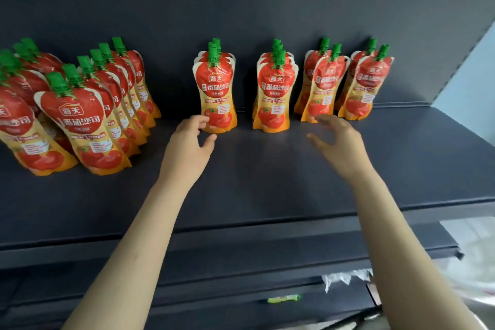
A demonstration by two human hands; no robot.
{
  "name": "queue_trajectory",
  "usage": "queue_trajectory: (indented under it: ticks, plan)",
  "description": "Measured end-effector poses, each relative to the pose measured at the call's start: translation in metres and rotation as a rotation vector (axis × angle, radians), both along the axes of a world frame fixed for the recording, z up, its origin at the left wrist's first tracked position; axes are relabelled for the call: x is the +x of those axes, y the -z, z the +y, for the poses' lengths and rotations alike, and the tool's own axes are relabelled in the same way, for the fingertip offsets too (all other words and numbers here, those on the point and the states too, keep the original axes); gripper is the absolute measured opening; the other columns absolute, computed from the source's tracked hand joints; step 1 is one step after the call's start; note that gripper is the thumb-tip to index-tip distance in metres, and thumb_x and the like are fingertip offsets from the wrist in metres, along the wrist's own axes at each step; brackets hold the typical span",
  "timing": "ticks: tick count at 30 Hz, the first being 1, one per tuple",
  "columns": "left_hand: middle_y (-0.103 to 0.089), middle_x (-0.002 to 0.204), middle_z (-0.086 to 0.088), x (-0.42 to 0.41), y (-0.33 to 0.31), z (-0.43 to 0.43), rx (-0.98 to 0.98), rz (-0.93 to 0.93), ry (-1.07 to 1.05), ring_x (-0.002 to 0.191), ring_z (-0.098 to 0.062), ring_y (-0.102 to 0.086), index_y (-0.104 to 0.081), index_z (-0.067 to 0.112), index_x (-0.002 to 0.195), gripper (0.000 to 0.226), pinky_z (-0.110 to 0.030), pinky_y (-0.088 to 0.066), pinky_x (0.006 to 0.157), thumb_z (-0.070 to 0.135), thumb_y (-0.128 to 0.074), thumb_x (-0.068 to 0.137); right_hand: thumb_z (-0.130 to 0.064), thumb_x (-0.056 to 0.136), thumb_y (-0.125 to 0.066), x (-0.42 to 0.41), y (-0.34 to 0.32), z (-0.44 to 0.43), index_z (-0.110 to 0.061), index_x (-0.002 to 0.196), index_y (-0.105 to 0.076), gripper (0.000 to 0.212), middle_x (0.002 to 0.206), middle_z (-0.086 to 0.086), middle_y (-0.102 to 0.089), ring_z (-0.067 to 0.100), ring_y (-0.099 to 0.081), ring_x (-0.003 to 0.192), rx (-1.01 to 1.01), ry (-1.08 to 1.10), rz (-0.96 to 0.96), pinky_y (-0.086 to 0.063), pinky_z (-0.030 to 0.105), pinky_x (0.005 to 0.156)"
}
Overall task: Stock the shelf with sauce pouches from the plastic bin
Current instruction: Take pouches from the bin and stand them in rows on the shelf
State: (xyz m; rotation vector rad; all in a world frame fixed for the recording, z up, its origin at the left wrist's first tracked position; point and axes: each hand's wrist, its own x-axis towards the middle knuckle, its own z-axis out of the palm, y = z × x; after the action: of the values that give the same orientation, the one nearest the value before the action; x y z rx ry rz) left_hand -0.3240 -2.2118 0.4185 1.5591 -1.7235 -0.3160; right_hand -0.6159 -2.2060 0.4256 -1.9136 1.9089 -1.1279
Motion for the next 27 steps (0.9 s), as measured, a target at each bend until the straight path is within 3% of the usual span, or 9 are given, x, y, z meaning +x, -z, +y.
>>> queue_trajectory:
  ticks: [2, 5, 7, 14, 19, 23, 27]
  plan:
    - [-0.058, 0.129, 0.002, -0.017, -0.01, 0.025, -0.063, -0.053, 0.083, 0.116, -0.017, -0.056, -0.053, 0.018, 0.129, 0.036, -0.036, -0.05, 0.091, 0.026, -0.06, 0.094, -0.021, 0.085, -0.071, -0.016, -0.009, 0.039, -0.013, 0.124, -0.061, 0.041, 0.124, 0.005, -0.062, 0.022, -0.056, 0.117, -0.073, 0.03, 0.067, -0.032, 0.015, 0.091]
    - [-0.059, 0.126, 0.004, -0.062, -0.015, 0.053, -0.123, -0.101, 0.236, 0.114, -0.016, -0.055, -0.055, 0.019, 0.127, 0.033, -0.038, -0.049, 0.091, 0.026, -0.058, 0.095, -0.019, 0.085, -0.071, -0.046, -0.008, 0.1, -0.011, 0.12, -0.063, 0.037, 0.121, 0.008, -0.063, 0.029, -0.056, 0.115, -0.135, 0.124, 0.126, -0.036, 0.025, 0.097]
    - [-0.059, 0.124, 0.004, -0.103, -0.012, 0.069, -0.143, -0.108, 0.358, 0.114, -0.016, -0.055, -0.057, 0.019, 0.126, 0.032, -0.036, -0.048, 0.092, 0.025, -0.058, 0.094, -0.02, 0.086, -0.07, -0.072, -0.002, 0.142, -0.012, 0.119, -0.064, 0.035, 0.121, 0.008, -0.063, 0.031, -0.056, 0.116, -0.129, 0.213, 0.15, -0.038, 0.033, 0.099]
    - [-0.06, 0.12, 0.0, -0.278, 0.02, 0.13, -0.125, -0.154, 0.852, 0.111, -0.022, -0.055, -0.059, 0.015, 0.122, 0.029, -0.04, -0.046, 0.094, 0.017, -0.059, 0.093, -0.02, 0.087, -0.07, -0.179, 0.031, 0.287, -0.014, 0.12, -0.064, 0.035, 0.122, 0.01, -0.064, 0.034, -0.057, 0.111, -0.004, 0.638, 0.184, -0.042, 0.037, 0.096]
    - [-0.06, 0.124, -0.003, -0.398, 0.064, 0.18, -0.054, -0.3, 1.093, 0.113, -0.028, -0.056, -0.059, 0.015, 0.124, 0.034, -0.041, -0.046, 0.094, 0.017, -0.061, 0.09, -0.021, 0.085, -0.07, -0.249, 0.077, 0.378, -0.017, 0.121, -0.063, 0.037, 0.122, 0.007, -0.064, 0.027, -0.058, 0.113, 0.176, 0.855, 0.191, -0.046, 0.04, 0.098]
    - [-0.059, 0.127, -0.003, -0.476, 0.121, 0.221, 0.079, -0.403, 1.217, 0.116, -0.027, -0.054, -0.058, 0.016, 0.125, 0.034, -0.038, -0.043, 0.094, 0.019, -0.059, 0.091, -0.016, 0.084, -0.071, -0.306, 0.137, 0.439, -0.007, 0.116, -0.066, 0.034, 0.115, 0.012, -0.067, 0.034, -0.061, 0.106, 0.356, 0.926, 0.081, -0.046, 0.039, 0.093]
    - [-0.056, 0.131, 0.002, -0.518, 0.201, 0.245, 0.248, -0.601, 1.237, 0.118, -0.024, -0.053, -0.053, 0.021, 0.129, 0.036, -0.037, -0.045, 0.095, 0.035, -0.051, 0.096, -0.02, 0.09, -0.064, -0.339, 0.206, 0.475, -0.011, 0.123, -0.062, 0.034, 0.125, 0.006, -0.062, 0.027, -0.055, 0.116, 0.572, 0.95, -0.077, -0.041, 0.034, 0.097]
